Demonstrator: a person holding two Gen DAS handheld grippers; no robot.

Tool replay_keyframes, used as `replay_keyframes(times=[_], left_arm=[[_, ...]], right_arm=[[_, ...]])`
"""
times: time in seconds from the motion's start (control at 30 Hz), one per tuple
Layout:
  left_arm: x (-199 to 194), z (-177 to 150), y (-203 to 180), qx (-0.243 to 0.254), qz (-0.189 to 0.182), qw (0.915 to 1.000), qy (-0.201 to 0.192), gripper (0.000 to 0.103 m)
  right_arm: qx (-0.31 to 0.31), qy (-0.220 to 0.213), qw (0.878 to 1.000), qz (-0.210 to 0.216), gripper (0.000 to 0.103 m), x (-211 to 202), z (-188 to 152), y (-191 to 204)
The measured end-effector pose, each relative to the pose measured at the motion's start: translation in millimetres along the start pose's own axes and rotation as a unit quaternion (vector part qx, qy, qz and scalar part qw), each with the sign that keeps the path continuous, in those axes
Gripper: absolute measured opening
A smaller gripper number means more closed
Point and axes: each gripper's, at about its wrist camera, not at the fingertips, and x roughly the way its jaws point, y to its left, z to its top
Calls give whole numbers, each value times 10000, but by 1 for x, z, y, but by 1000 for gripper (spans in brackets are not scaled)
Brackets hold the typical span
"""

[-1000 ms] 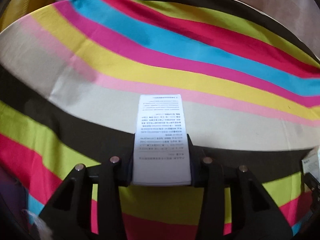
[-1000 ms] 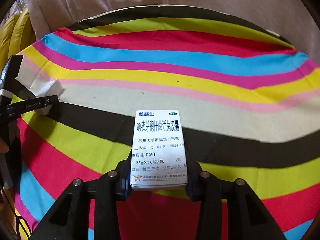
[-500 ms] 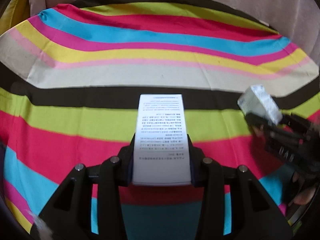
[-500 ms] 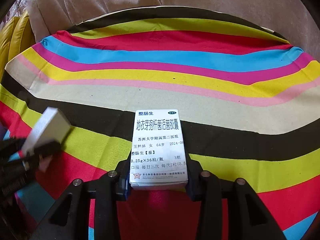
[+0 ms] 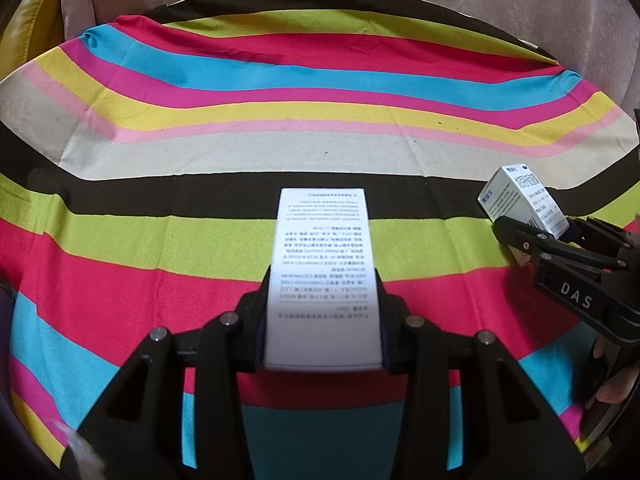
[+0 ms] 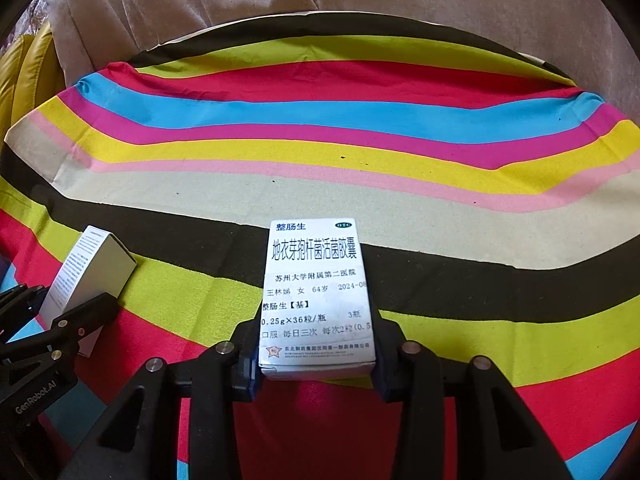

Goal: Organize rigid objects
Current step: 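Lift both held boxes and carry them toward the storage box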

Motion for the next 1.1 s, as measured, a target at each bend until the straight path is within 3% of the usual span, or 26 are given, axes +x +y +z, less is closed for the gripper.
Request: replay_keyframes(times=[0.13,0.3,0.47,0.8,1.1], left_arm=[[-3,-1,2,22,80,10000,51,45],[-32,-13,14,-26,-114,9999,-82,45],[-60,-29,25,-170,-283,9992,-223,45],[-78,-58,54,-469,-293,9983,-202,45],[-110,-71,81,-644,-145,9968,-455,45]], right_arm=[[-73,9,10000,-67,41,-1,0,2],[173,173,9994,-256,41,-15,-11,3],[442,112,9989,-125,41,-38,-28,10],[147,145,9998,44,41,-59,-51,50],[-37,65,9998,182,41,-79,-58,80]])
